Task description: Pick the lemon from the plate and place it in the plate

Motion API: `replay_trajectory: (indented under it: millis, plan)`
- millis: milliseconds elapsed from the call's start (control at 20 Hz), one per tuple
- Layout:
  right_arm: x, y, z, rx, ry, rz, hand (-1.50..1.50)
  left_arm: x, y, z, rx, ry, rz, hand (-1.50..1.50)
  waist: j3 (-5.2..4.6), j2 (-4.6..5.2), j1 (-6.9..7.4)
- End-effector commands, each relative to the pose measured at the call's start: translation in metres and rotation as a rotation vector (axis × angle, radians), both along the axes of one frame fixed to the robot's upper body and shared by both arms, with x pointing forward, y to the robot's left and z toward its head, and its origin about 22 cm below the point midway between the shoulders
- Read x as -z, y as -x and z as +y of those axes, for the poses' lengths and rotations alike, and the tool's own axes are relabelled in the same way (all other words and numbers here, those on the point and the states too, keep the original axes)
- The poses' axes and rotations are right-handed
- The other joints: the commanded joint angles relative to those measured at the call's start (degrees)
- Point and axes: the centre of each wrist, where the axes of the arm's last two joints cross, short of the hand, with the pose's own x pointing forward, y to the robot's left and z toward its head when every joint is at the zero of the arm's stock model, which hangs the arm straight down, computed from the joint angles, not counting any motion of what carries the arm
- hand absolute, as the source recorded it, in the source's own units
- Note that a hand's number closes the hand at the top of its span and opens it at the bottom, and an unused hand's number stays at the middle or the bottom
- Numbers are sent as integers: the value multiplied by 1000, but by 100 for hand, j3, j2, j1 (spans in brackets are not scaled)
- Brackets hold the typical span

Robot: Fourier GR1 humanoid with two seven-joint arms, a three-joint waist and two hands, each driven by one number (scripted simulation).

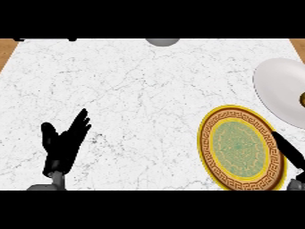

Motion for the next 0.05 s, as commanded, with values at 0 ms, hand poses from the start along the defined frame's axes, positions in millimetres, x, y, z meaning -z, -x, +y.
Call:
replay_trajectory:
  millis: [0]
  plan:
    - [-10, 4, 17, -4, -17, 19, -150, 1, -10, -2, 11, -1, 0, 0, -2, 5, 3]
